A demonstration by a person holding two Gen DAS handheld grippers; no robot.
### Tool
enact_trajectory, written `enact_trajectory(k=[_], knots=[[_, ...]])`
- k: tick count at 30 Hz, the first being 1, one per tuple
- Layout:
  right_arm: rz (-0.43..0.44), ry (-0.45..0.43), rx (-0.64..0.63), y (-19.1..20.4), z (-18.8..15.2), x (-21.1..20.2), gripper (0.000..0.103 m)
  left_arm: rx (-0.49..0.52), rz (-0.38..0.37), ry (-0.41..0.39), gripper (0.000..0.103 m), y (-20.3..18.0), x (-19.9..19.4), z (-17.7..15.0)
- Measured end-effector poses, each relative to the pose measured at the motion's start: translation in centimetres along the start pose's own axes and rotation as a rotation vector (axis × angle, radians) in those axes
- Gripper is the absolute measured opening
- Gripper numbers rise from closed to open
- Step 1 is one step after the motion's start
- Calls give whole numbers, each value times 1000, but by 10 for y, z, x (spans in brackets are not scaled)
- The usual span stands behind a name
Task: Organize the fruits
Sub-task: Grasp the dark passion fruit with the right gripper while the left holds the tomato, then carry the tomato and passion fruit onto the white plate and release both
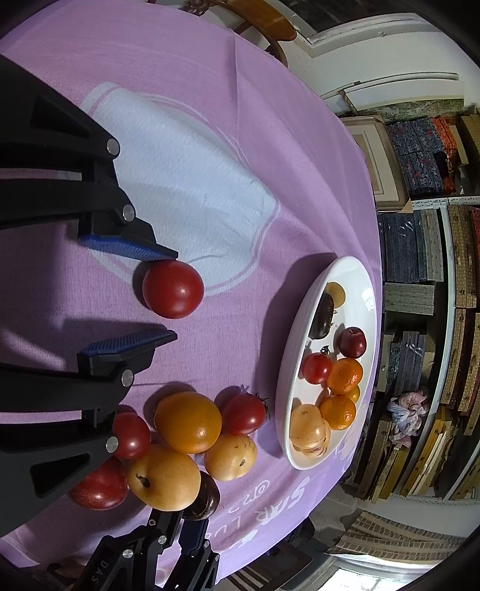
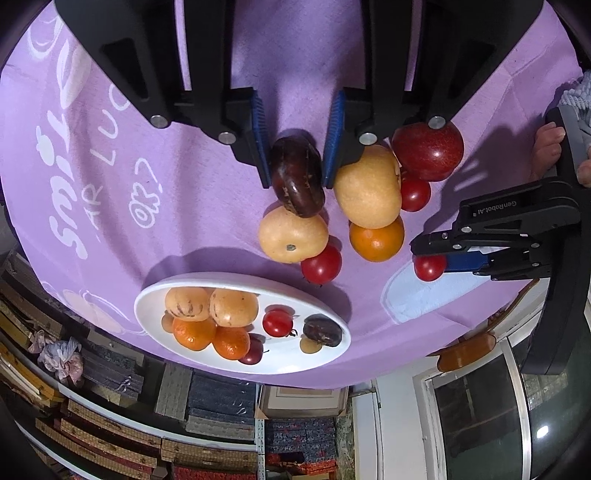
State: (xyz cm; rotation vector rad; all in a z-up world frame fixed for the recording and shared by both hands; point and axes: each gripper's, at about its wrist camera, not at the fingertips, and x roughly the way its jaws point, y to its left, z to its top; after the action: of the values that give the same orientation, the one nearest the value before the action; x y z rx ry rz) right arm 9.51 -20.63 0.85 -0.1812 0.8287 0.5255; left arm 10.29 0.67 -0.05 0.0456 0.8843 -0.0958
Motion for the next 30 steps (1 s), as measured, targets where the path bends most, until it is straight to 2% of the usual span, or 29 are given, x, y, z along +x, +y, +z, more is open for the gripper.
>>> enact_trajectory(k=[4, 8, 11, 14, 18, 25, 30], knots=[[-50, -5, -31, 9, -1, 0, 26, -2, -1, 0, 38, 0, 0, 0], [-86, -52, -48, 13, -2, -9, 23, -11, -13, -4, 38, 0, -1, 0], [-78, -94, 11, -1, 0, -23, 23, -32, -31, -16, 31, 5, -3, 0], [-68, -125, 86, -19, 1, -34, 23, -40, -47, -31, 31, 6, -6, -1], [-51, -109, 129, -30, 0, -33, 23, -30, -56, -26, 30, 6, -5, 0], [-53, -85, 104, -21, -3, -27, 23, -40, -60, -13, 30, 7, -1, 1], [-56, -92, 116, -25, -3, -28, 23, -41, -43, -73, 30, 7, -11, 3]])
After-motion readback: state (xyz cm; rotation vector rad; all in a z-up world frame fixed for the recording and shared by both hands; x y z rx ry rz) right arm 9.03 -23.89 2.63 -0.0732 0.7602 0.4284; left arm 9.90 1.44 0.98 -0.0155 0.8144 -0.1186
